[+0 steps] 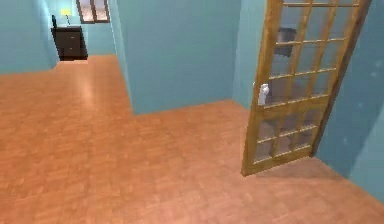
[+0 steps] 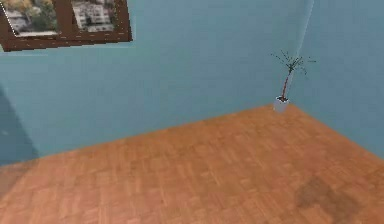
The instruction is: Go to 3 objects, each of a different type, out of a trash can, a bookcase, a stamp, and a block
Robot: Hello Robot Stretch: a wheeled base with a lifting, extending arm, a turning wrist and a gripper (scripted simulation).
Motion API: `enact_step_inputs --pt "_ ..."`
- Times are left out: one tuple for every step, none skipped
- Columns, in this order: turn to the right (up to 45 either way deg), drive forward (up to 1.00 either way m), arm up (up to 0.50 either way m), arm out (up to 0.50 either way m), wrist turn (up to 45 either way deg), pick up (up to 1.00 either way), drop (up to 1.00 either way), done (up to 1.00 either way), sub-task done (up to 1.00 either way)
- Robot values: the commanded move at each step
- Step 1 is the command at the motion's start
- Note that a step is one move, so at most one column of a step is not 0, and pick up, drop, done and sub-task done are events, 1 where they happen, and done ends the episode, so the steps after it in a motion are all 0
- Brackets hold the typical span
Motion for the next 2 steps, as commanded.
enact_step_inputs --pt "36.0 0.0 0.0 0.0 0.0 0.0 0.0 0.0 0.0" --pt "0.0 0.2 0.0 0.0 0.0 0.0 0.0 0.0 0.0"
